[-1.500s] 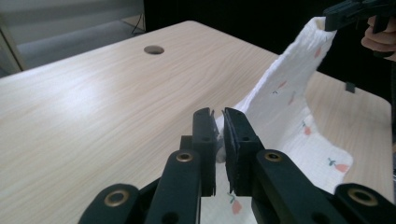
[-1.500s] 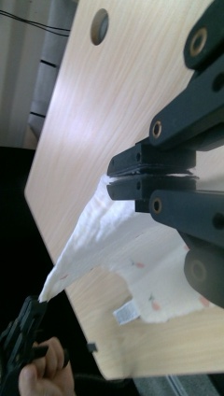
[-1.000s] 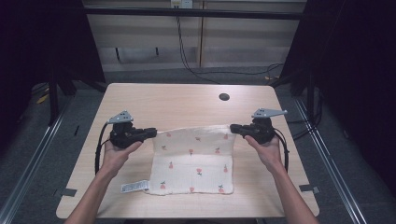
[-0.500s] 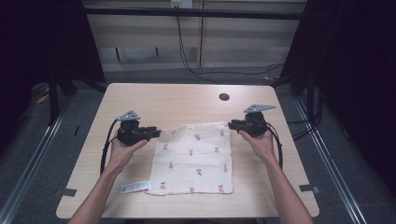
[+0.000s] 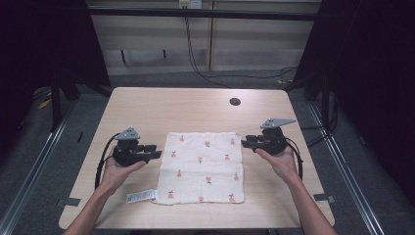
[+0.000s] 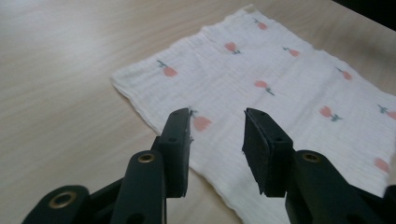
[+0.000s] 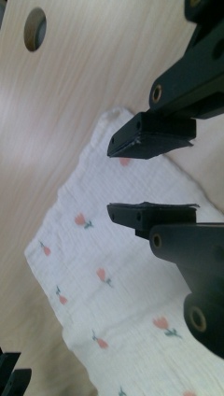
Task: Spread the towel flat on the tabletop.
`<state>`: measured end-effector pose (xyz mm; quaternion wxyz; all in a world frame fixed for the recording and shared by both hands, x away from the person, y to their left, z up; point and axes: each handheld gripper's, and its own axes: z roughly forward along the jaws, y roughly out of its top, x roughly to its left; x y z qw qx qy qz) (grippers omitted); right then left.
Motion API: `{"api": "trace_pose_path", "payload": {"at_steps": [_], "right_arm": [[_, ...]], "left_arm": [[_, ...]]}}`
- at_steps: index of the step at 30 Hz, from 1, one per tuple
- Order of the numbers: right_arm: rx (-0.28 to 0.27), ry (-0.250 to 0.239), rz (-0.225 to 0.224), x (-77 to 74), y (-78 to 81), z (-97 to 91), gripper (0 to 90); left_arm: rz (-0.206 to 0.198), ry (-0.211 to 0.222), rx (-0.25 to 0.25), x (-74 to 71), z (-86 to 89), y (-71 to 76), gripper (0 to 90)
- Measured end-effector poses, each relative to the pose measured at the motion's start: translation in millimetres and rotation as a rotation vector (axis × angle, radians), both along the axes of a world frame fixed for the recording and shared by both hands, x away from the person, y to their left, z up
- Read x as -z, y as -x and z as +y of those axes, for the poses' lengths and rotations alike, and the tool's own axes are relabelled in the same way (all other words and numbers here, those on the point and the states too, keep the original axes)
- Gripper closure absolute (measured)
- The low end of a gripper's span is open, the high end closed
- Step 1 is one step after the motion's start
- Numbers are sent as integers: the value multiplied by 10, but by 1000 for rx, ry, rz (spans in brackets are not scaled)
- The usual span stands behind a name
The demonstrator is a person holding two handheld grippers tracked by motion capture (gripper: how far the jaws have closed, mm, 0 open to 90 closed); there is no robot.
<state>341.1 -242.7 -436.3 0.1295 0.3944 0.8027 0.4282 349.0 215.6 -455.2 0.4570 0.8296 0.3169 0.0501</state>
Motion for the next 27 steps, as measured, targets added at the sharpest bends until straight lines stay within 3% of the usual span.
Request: {"api": "trace_pose_path", "payload": {"at_steps": [4,6,9,10,11,12,16,18,21,24,26,27], "right_arm": [[-63,24,15,28,204,92,689],[-95,33,31,76,301,154,682],[-110,8,50,208,411,216,661],[-110,8,50,208,411,216,661],[-120,47,74,306,431,271,651],[-122,34,82,331,428,279,648],[-156,82,109,426,411,365,607],[-163,128,117,480,415,416,593],[-158,146,110,528,407,456,563],[-147,128,96,533,386,462,518],[-164,114,105,544,369,463,512],[-163,132,102,554,370,468,519]], "left_arm": [[8,-6,74,53,-76,125,658],[14,-31,102,108,-136,166,685],[17,-70,129,172,-193,177,682],[30,-74,132,222,-218,174,682],[40,-85,138,284,-249,173,675],[40,-97,146,319,-271,184,673],[30,-149,165,371,-307,232,675],[27,-141,162,352,-281,248,663],[10,-148,155,353,-253,285,632],[-4,-149,162,339,-268,277,617],[5,-150,163,364,-298,257,608],[5,-168,167,382,-309,254,608]]}}
